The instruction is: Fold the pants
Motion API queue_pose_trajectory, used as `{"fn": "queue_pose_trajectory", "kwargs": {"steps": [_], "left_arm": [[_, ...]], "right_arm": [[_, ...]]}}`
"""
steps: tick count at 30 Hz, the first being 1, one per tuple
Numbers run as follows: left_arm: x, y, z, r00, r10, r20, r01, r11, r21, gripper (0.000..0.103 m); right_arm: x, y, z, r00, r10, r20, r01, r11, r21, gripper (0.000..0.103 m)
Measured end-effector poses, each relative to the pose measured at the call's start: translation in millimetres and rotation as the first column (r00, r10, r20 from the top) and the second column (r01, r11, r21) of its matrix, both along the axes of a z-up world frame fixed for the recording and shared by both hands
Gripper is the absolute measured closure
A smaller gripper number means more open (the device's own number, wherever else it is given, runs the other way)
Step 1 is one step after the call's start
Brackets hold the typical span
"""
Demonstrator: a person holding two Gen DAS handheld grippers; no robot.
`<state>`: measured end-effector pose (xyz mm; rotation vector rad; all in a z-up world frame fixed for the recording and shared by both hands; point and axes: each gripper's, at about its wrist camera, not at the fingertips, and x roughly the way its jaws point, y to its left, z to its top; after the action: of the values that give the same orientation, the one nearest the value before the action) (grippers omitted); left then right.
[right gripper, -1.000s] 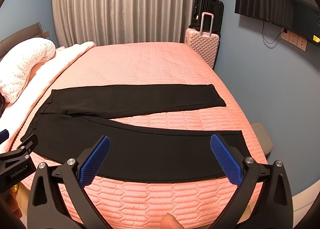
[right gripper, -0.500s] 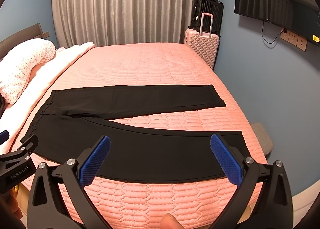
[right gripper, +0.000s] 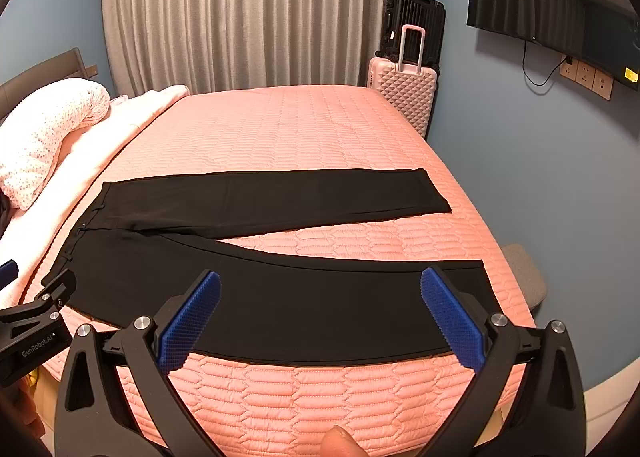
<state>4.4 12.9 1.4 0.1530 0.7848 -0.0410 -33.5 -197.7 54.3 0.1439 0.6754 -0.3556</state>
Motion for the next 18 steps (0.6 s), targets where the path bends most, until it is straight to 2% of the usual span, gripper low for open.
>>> {"fn": "queue_pose_trajectory", "kwargs": {"steps": [18], "left_arm": [[0.1,-1.2,1.2,1.000,0.001,-0.002,-0.001,1.000,0.003,0.005]], "right_arm": [[-0.2,-0.8,-0.4,1.000,0.001,0.003,-0.001,1.000,0.003,0.005]]}}
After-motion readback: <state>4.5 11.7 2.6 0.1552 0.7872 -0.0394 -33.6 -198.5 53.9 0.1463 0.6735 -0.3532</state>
